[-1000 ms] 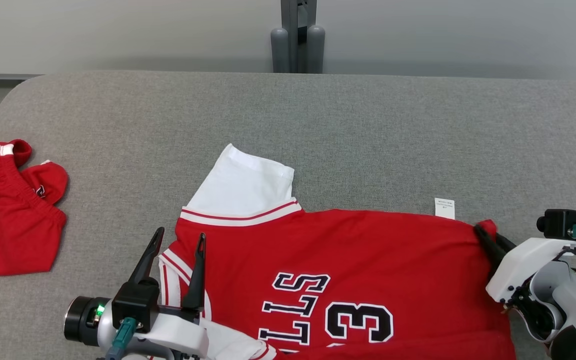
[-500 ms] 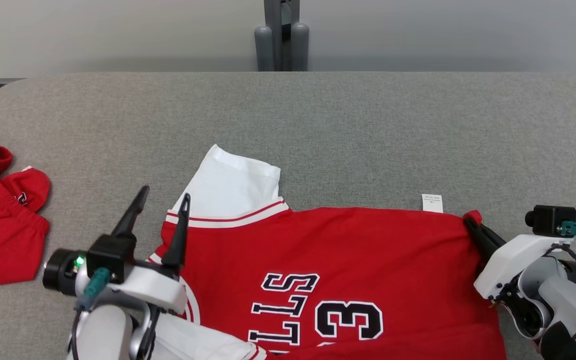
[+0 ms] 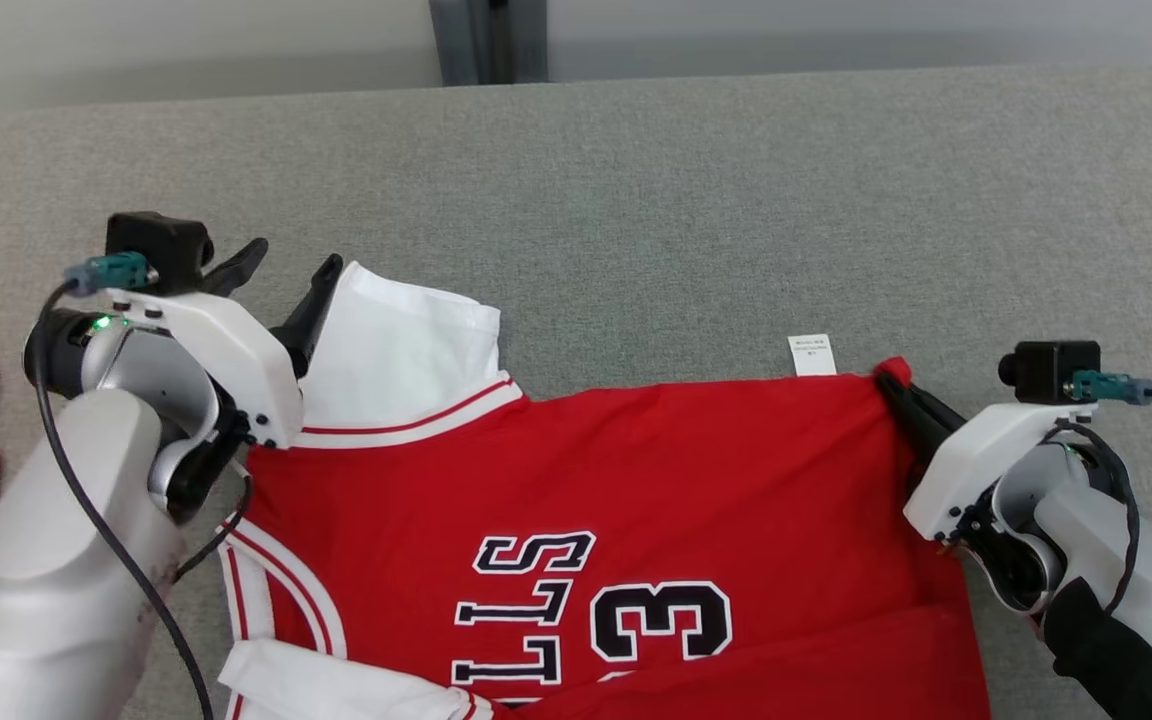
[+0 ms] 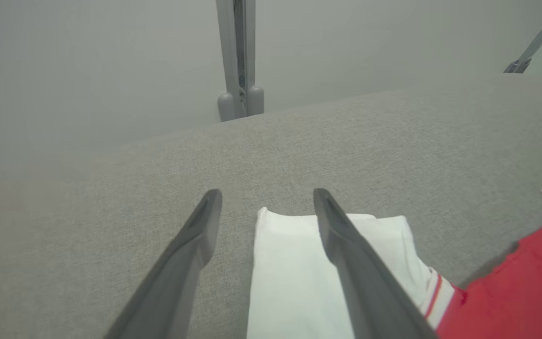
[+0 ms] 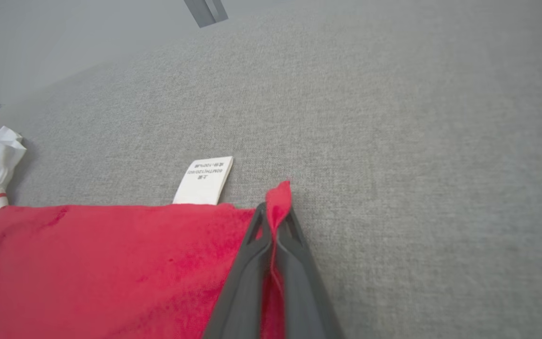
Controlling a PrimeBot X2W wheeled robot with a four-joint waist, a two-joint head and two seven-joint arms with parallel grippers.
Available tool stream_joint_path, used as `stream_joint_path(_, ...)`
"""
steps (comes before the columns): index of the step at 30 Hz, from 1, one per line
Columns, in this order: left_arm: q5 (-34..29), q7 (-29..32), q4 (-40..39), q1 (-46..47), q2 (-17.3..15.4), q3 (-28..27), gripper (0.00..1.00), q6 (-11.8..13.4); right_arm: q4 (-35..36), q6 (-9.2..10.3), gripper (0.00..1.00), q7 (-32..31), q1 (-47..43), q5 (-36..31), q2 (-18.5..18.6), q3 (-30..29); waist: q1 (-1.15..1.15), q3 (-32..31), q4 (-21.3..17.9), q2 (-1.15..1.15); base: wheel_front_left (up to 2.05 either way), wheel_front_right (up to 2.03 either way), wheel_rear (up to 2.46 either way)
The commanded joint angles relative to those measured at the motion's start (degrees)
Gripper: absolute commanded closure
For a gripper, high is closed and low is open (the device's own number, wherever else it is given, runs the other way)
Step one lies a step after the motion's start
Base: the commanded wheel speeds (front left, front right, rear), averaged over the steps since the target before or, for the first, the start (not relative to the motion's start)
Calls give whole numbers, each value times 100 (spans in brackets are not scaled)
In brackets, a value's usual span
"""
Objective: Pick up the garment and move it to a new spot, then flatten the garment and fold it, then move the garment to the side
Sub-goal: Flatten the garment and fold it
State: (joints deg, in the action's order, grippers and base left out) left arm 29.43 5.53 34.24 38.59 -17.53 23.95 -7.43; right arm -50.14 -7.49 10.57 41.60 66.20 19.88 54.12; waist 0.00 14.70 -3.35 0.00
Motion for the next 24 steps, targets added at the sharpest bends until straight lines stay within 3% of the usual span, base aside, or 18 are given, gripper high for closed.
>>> stream_joint_path(1, 444, 245, 85, 182, -43, 144, 0, -2, -10, -1, 100, 4, 131, 52, -11, 64, 0, 139, -123, 0, 0, 0, 0)
stream_joint_path(9, 1762, 1284, 529, 1075, -850, 1234, 0, -4, 4, 1, 100, 51, 557, 168, -135, 492, 0, 510, -436, 0, 0, 0, 0)
stream_joint_path(24, 2655, 1740, 941, 1857, -1151, 2358, 0, -4, -25, 15, 100, 173, 901, 502, -194, 1012, 0, 850, -610, 0, 0, 0, 0)
